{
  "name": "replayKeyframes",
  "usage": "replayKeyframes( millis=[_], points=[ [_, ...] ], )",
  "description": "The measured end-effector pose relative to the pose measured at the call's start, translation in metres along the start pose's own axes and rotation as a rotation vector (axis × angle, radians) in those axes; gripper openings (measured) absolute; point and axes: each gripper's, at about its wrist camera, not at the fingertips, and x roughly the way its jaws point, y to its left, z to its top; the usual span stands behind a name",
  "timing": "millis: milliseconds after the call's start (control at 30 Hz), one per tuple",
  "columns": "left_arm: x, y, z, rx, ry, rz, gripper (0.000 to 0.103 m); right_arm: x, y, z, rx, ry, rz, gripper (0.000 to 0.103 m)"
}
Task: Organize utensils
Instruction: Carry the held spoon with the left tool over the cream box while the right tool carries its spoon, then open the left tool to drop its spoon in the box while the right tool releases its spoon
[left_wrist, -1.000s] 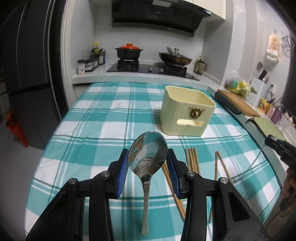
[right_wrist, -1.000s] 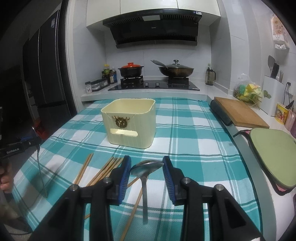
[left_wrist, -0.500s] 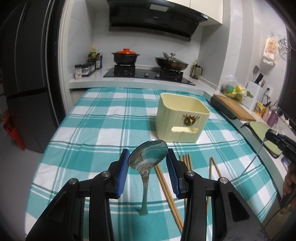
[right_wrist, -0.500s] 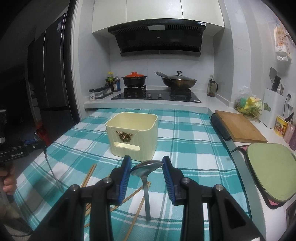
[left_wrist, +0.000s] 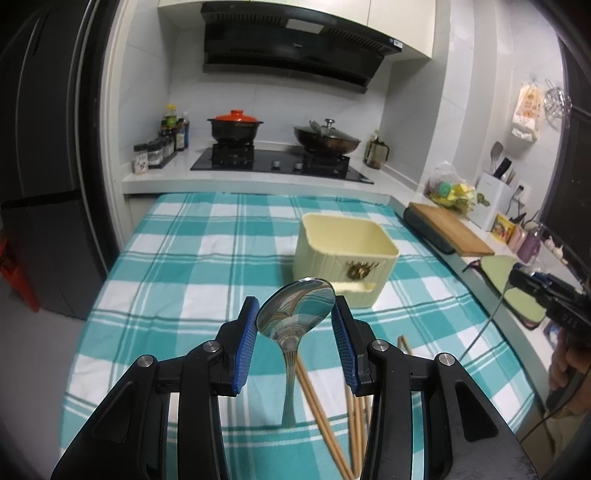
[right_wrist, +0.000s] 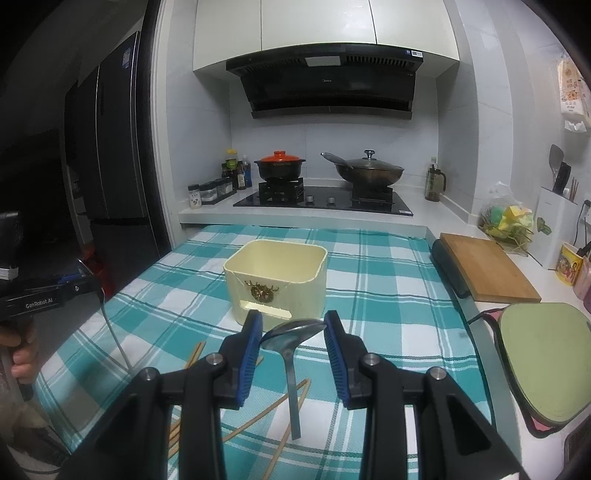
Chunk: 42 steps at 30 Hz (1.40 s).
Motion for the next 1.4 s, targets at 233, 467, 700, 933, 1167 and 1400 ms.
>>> replayKeyframes(
  millis=[233, 467, 700, 933, 1167, 1400],
  points=[
    [0.002, -0.009, 0.084, -0.016, -0.036, -0.118, 0.040, 0.019, -0.007, 0.055, 0.024, 0.015, 0.091, 0.035],
    [0.036, -0.032, 0.167, -0.007, -0.105, -0.146, 0.040, 0.056, -0.007, 0.133, 0.028, -0.048, 0.141, 0.035],
    [0.121, -0.040, 0.188, -0.033, -0.081, -0.118, 0.040, 0.135, -0.023, 0.158, 0.105, -0.041, 0.153, 0.035],
    [0.212, -0.027, 0.162, -0.061, 0.035, -0.071, 0.040, 0.218, -0.044, 0.131, 0.135, 0.086, 0.109, 0.035],
    [0.266, -0.020, 0.142, -0.057, 0.134, -0.033, 0.040, 0.276, -0.063, 0.110, 0.157, 0.189, 0.073, 0.035],
    [0.293, -0.024, 0.138, -0.015, 0.197, -0.002, 0.040, 0.306, -0.066, 0.105, 0.163, 0.248, 0.058, 0.035]
  ],
)
